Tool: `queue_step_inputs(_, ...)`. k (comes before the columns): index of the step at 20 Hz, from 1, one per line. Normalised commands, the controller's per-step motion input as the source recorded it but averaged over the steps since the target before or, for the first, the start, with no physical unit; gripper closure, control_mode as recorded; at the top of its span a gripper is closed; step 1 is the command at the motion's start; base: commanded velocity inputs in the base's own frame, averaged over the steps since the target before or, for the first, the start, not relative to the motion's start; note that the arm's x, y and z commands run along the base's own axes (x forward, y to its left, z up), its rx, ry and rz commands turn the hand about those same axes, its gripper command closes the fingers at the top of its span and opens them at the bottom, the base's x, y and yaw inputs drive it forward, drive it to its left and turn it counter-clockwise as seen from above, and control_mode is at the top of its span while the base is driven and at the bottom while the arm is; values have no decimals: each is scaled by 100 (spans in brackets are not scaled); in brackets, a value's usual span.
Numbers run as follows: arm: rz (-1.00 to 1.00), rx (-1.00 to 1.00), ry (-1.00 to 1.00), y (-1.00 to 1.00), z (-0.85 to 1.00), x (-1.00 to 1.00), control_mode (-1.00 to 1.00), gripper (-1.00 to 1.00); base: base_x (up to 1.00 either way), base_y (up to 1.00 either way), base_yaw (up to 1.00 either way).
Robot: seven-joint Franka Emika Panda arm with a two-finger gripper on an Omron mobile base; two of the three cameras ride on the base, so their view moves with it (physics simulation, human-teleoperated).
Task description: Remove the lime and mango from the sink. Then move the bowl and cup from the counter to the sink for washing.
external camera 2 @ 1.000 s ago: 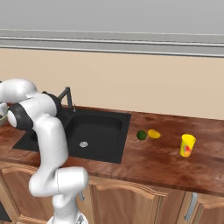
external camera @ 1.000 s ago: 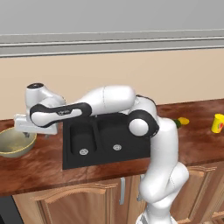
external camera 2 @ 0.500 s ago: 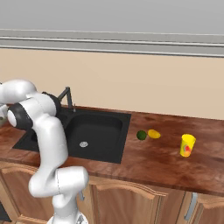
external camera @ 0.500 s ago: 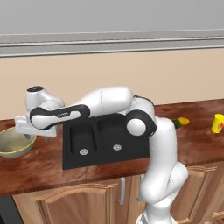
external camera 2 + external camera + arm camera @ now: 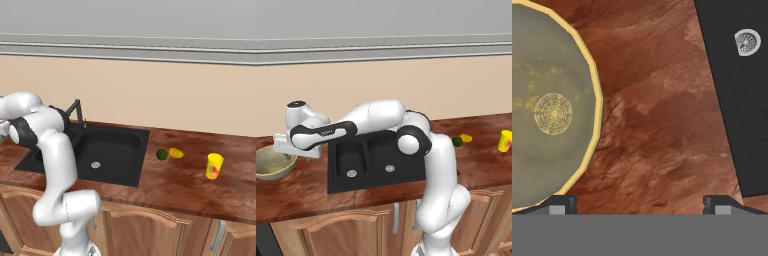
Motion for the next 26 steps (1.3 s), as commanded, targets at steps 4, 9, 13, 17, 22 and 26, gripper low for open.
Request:
queue_step_inputs(4,-4,0,0,9,-13,6,-100,-100,0,0,0)
queue_step_inputs(9,-2,0,0,10,-7,9,-100,-100,0,0,0)
queue_step_inputs(13,-1,0,0,11,-7,11,-100,-100,0,0,0)
queue_step_inputs(17,-2,0,0,10,-8,11,-100,-100,0,0,0)
queue_step_inputs(22,-1,0,0,11,-9,12,-100,-100,0,0,0)
queue_step_inputs(26,-1,0,0,12,-9,13,-100,-100,0,0,0)
